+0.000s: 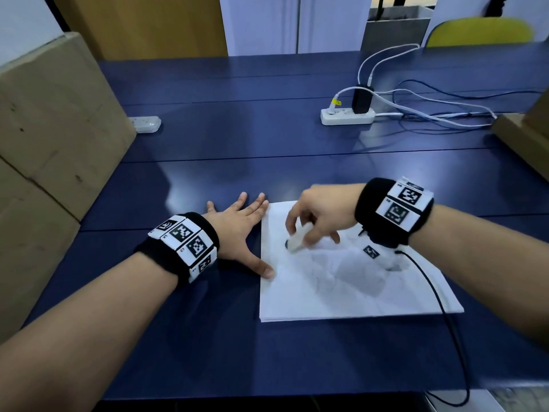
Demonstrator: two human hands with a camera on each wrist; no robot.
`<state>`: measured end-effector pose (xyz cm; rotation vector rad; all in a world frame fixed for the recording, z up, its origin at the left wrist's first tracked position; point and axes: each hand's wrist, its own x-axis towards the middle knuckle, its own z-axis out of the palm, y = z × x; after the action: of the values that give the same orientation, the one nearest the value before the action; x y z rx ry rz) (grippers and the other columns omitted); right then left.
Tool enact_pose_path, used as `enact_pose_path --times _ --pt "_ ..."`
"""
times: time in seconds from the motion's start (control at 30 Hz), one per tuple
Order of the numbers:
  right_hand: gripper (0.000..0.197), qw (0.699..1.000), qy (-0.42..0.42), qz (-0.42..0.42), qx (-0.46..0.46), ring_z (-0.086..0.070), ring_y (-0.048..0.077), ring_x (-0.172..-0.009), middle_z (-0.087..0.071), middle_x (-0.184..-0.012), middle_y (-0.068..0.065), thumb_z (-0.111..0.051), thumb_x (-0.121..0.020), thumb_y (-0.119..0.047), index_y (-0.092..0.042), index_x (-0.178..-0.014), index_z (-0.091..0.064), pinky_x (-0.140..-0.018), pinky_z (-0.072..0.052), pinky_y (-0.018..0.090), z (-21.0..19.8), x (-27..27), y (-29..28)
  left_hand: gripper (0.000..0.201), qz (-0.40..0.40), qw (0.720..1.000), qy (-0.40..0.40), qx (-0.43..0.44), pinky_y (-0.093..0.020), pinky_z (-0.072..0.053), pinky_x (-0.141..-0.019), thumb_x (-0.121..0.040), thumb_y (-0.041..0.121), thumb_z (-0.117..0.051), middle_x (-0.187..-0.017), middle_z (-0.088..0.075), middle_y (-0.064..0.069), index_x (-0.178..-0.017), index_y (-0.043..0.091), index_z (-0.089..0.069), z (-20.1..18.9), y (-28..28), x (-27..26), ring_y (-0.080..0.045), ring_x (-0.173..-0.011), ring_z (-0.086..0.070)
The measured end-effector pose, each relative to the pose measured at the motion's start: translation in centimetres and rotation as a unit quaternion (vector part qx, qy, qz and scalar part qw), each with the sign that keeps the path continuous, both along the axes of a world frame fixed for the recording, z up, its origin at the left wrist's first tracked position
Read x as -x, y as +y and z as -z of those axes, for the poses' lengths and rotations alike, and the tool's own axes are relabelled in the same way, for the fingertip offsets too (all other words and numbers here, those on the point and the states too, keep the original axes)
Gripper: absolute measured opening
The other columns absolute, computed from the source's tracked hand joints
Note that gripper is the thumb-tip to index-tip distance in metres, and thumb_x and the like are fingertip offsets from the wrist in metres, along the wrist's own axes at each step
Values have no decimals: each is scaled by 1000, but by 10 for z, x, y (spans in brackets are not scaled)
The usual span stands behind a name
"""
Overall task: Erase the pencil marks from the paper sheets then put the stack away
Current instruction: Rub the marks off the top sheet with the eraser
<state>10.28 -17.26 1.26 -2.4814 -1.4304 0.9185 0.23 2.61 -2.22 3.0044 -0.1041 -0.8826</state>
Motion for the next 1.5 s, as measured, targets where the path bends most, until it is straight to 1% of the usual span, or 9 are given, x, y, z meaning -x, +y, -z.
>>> enact_pose_path --times 0.1,0.23,0.47,0.63,0.83,1.07,1.27,1.4,1.5 --pt "17 1000 -18 -12 0 -69 18 -47 -69 -71 -4 -74 -81 -30 -28 -98 -69 -69 -59 31 0 1 4 150 -1 1000 3 -3 -76 -6 -108 -43 96 -57 -156 29 19 -153 28 21 -1 -1 -1 -14 -147 24" --pt "13 989 -117 76 -49 -68 17 -44 -67 -74 -8 -69 -83 -27 -25 -96 -67 -66 -61 37 3 -23 9 151 -4 1000 12 -4 -76 -8 -107 -43 96 -58 -157 29 19 -153 27 20 -4 -3 -2 -15 -147 24" --pt "15 1000 -1 -18 9 -69 17 -47 -70 -73 0 -75 -79 -32 -29 -93 -69 -72 -60 32 0 4 0 150 -5 1000 12 -10 -75 -10 -108 -44 95 -59 -157 29 19 -153 27 21 -3 -3 -1 -14 -147 24" --pt "9 987 -126 78 -56 -68 19 -46 -66 -70 -10 -67 -83 -26 -24 -92 -68 -65 -61 40 1 -22 8 150 -1 1000 10 -11 -75 -11 -107 -44 96 -57 -157 29 19 -153 27 19 -4 -3 -1 -14 -147 24" --pt "15 1000 -11 -5 3 -69 19 -48 -64 -63 -7 -74 -80 -28 -27 -95 -70 -67 -56 28 0 0 -8 149 -3 1000 10 -9 -75 -11 -108 -46 94 -59 -156 29 19 -153 27 20 -4 -3 0 -14 -147 24" --pt "12 985 -128 89 -68 -69 23 -48 -62 -69 -11 -68 -83 -26 -23 -95 -68 -65 -61 42 2 -22 6 150 -7 1000 15 -5 -76 -8 -108 -45 94 -60 -156 30 19 -153 27 20 -6 -4 0 -14 -146 26" --pt "17 1000 -1 -16 17 -67 19 -48 -70 -71 -1 -76 -79 -26 -26 -95 -70 -64 -57 29 -1 0 -6 149 -9 1000 14 -5 -76 -9 -108 -47 92 -61 -157 29 18 -153 26 20 -4 -4 -1 -14 -146 25" --pt "13 992 -105 53 -32 -68 21 -47 -65 -74 -6 -71 -84 -29 -24 -95 -67 -64 -61 38 2 -20 6 150 -7 1000 11 -5 -75 -10 -108 -45 94 -59 -156 29 19 -153 27 20 -4 -3 -1 -14 -146 25" --pt "12 985 -126 90 -69 -68 21 -46 -63 -71 -9 -69 -83 -26 -24 -95 -67 -61 -60 39 6 -30 3 149 -5 1000 12 -3 -75 -8 -108 -45 94 -60 -156 29 20 -153 27 20 -4 -4 -1 -14 -146 26"
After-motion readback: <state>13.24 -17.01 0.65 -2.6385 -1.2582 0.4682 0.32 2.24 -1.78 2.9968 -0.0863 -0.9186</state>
